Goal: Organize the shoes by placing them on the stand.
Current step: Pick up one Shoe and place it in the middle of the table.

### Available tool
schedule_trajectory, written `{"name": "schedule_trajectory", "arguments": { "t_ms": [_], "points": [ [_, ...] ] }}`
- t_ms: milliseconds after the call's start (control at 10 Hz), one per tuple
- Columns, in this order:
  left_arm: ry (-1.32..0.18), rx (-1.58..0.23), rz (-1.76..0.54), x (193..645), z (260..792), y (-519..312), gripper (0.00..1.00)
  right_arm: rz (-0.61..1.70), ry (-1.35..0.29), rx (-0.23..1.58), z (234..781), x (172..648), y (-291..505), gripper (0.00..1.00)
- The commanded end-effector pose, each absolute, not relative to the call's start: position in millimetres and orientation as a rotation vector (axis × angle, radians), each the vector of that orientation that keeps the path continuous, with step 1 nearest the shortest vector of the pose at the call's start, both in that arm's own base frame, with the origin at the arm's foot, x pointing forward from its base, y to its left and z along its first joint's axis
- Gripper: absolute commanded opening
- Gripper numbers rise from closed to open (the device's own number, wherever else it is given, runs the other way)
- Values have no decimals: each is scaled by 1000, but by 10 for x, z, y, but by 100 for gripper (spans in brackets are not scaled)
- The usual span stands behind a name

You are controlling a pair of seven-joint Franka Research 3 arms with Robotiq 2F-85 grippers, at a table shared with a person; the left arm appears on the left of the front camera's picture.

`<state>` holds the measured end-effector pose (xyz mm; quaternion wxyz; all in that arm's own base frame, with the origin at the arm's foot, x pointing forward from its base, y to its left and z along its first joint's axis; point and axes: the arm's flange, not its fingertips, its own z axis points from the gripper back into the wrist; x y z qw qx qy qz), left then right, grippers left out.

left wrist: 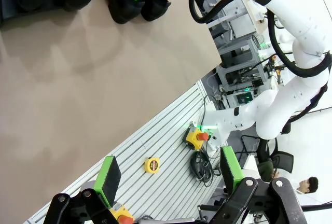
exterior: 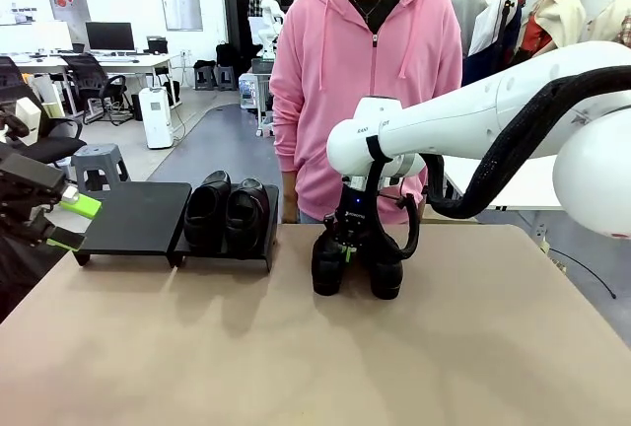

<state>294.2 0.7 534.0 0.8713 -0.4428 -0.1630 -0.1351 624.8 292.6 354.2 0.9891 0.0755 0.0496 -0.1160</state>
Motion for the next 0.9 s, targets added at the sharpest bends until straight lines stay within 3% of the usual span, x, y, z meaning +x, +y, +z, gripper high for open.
{"name": "schedule_trajectory", "arguments": {
  "t_ms": [0, 400, 600, 800],
  "points": [
    [-343, -943, -281, 2941, 5364, 13, 100, -188, 126, 157, 3585, 6171, 2876, 0],
    [-343, -943, -281, 2941, 5364, 13, 100, 50, 119, 185, 4099, 5789, 2916, 0],
    [-343, -943, -281, 2941, 5364, 13, 100, 151, 142, 167, 4477, 5203, 2858, 0],
    [-343, -943, -281, 2941, 5364, 13, 100, 16, 248, 241, 4609, 4324, 2759, 0]
  ]
}}
